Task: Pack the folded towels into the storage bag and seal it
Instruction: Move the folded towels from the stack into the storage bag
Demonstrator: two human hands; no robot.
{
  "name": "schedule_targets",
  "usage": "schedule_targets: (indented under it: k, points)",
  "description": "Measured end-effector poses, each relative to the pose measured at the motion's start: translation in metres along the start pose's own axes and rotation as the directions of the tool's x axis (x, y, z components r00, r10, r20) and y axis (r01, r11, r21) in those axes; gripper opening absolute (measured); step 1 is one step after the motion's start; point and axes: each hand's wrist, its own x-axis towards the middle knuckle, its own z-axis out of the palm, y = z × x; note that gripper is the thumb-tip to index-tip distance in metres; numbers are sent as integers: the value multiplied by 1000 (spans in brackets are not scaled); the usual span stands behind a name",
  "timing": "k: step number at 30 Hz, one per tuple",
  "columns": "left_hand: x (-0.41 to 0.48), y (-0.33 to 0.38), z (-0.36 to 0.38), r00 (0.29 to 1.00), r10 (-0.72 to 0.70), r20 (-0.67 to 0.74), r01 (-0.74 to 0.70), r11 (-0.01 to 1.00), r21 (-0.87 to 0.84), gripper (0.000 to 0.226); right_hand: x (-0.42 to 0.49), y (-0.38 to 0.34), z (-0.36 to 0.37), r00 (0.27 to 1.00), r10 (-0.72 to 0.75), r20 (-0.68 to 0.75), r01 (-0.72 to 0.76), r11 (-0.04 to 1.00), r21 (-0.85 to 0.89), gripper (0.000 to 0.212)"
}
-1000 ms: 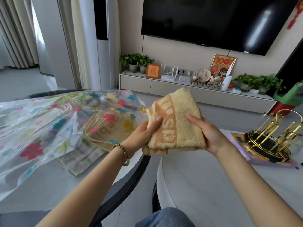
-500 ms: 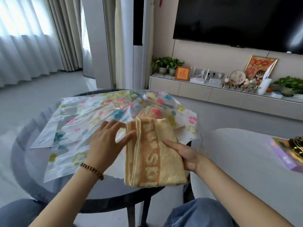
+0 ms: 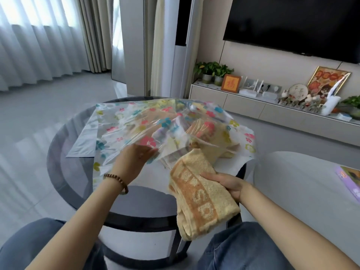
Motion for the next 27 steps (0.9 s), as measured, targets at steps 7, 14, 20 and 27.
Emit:
schedule_targets:
  k: [7, 14, 20, 27]
  points:
    - [8, 3, -39, 977, 62, -202, -98, 980, -171, 27, 61, -41, 49, 991, -46, 125, 44, 999, 24, 51]
    - [18, -9, -62, 975, 9, -223, -82, 943, -324, 27, 128, -82, 79, 871, -428, -239, 428, 902, -57, 25]
    - [17, -13, -40, 973, -17, -231, -74, 923, -378, 26, 128, -34, 68, 617, -762, -195, 396, 515, -760, 67]
    - [23, -22, -21, 968, -101, -229, -28, 866, -500, 28, 139, 9, 23, 847, -462, 263, 141, -282, -949, 44]
